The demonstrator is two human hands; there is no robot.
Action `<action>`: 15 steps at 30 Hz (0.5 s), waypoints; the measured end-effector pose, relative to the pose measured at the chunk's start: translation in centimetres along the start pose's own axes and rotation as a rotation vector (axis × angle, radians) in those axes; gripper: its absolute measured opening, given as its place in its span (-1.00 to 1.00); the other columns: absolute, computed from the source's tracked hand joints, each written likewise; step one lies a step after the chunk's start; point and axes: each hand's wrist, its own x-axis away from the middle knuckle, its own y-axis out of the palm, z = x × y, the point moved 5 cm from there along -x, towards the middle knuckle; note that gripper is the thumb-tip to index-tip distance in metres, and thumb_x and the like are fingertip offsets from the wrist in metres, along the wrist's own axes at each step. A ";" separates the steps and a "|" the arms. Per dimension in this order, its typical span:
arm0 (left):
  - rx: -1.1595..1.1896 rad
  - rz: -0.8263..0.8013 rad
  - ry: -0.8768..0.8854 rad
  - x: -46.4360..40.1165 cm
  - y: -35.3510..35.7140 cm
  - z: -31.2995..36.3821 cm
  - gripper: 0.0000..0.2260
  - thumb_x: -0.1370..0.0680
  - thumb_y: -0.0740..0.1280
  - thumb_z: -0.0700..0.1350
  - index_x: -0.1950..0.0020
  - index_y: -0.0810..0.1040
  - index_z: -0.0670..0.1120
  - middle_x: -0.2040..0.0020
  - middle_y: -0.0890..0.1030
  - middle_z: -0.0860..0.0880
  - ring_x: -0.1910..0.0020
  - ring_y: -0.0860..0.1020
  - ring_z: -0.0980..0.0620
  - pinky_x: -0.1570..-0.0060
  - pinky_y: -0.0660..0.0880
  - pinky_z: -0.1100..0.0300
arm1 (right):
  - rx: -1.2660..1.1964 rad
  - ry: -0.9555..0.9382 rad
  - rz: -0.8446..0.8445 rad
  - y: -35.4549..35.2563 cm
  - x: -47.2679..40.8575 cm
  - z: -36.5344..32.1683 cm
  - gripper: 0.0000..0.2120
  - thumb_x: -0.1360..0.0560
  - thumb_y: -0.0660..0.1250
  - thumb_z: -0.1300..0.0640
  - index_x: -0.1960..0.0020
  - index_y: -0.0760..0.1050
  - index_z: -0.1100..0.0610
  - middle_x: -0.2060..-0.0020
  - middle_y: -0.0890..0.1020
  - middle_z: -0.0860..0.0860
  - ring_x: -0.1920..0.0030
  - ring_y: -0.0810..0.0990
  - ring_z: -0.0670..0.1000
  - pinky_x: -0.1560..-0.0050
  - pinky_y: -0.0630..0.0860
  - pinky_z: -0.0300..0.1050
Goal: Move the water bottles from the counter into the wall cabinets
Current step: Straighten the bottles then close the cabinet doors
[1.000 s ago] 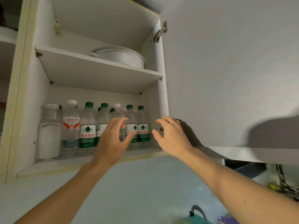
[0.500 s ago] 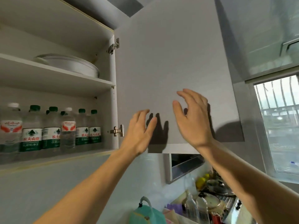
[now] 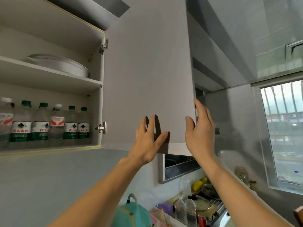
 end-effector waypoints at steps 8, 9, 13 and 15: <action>0.072 0.123 0.011 3.1 -3.6 1.5 -0.33 -0.57 0.09 0.38 -0.62 -0.06 0.27 -0.64 -0.08 0.24 -0.60 -0.04 0.18 -0.49 -0.01 0.17 | -0.691 0.149 -0.189 -0.6 1.7 -3.7 -0.58 -0.61 0.29 -0.04 -0.46 0.39 -0.18 -0.26 0.60 -0.24 -0.31 0.56 -0.13 -0.29 0.55 -0.10; 0.074 0.130 0.015 3.9 -4.4 1.5 -0.34 -0.59 0.08 0.38 -0.63 -0.04 0.26 -0.63 -0.04 0.25 -0.59 -0.02 0.24 -0.54 -0.01 0.15 | -0.813 0.219 -0.248 -0.1 2.0 -4.1 -0.65 -0.60 0.26 -0.07 -0.38 0.48 -0.16 -0.21 0.66 -0.13 -0.24 0.62 -0.07 -0.25 0.59 0.02; 0.201 0.137 0.041 7.1 -8.3 2.7 -0.50 -0.59 0.11 0.33 -0.54 0.16 0.39 -0.46 0.24 0.47 -0.47 0.19 0.43 -0.52 0.20 0.21 | -1.000 0.234 -0.465 3.5 3.9 -7.5 -0.78 -0.61 0.21 0.01 -0.15 0.59 -0.10 -0.03 0.73 -0.14 -0.11 0.68 -0.12 -0.09 0.63 -0.17; 0.243 0.146 0.049 8.5 -10.8 3.3 -0.52 -0.62 0.09 0.30 -0.55 0.24 0.32 -0.49 0.34 0.34 -0.48 0.29 0.31 -0.49 0.30 0.12 | -1.066 0.211 -0.504 5.8 5.1 -9.5 -0.78 -0.58 0.22 0.01 -0.17 0.57 -0.10 -0.03 0.72 -0.20 -0.12 0.67 -0.16 -0.04 0.58 -0.32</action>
